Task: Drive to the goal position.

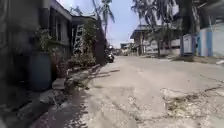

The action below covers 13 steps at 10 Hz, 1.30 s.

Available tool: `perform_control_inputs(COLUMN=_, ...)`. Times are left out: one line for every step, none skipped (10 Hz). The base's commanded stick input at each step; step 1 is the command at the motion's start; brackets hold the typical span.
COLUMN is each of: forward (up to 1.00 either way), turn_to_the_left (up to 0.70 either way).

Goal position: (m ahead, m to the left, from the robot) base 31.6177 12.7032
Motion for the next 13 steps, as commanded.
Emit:
perform_control_inputs(forward=1.0, turn_to_the_left=-0.02)
perform_control_inputs(forward=1.0, turn_to_the_left=0.0)
perform_control_inputs(forward=1.0, turn_to_the_left=0.0)
perform_control_inputs(forward=1.0, turn_to_the_left=0.0)
perform_control_inputs(forward=1.0, turn_to_the_left=0.0)
perform_control_inputs(forward=1.0, turn_to_the_left=0.0)
perform_control_inputs(forward=1.0, turn_to_the_left=0.0)
perform_control_inputs(forward=1.0, turn_to_the_left=0.0)
perform_control_inputs(forward=1.0, turn_to_the_left=0.0)
perform_control_inputs(forward=1.0, turn_to_the_left=0.0)
perform_control_inputs(forward=1.0, turn_to_the_left=0.0)
perform_control_inputs(forward=1.0, turn_to_the_left=0.0)
perform_control_inputs(forward=1.0, turn_to_the_left=0.0)
